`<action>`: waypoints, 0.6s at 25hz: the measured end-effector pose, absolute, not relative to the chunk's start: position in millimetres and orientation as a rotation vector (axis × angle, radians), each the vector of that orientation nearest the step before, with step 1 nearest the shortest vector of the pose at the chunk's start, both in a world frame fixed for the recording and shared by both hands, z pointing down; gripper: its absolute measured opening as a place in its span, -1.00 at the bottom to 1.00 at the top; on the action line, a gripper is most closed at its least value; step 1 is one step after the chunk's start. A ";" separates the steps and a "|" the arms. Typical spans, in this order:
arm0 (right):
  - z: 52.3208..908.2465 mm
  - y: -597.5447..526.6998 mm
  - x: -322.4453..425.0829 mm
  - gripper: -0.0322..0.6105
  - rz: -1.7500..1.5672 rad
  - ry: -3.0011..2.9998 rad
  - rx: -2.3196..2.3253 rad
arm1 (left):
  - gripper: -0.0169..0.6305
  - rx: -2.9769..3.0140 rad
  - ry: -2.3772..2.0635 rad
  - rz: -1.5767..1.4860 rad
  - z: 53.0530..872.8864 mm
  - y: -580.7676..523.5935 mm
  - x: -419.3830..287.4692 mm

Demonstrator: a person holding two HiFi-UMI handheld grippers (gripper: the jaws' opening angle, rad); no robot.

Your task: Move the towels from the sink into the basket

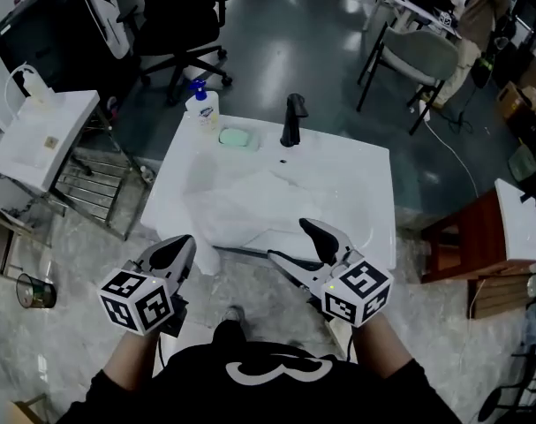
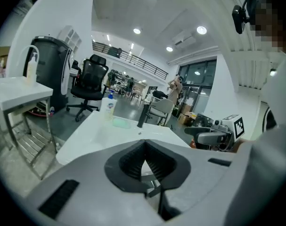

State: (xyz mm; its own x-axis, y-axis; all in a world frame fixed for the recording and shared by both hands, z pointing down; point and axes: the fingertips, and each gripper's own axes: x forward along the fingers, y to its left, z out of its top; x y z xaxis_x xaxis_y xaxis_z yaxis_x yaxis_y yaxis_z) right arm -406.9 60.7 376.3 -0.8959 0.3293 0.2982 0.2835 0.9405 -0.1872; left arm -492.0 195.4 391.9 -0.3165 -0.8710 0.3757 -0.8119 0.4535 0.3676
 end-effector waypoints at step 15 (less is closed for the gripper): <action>465.6 169.2 -544.5 0.14 0.071 -2.523 -0.596 | -0.93 1.383 -2.208 -0.170 398.8 278.4 -591.7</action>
State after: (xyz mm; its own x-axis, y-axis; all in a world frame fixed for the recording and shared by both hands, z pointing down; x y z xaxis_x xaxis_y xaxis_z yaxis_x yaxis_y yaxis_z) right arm -544.5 169.2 465.6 -0.7554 0.4286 0.4957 0.3998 0.9008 -0.1695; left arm -591.7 278.4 398.8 -0.3400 -0.8674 0.3634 -0.8016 0.4694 0.3703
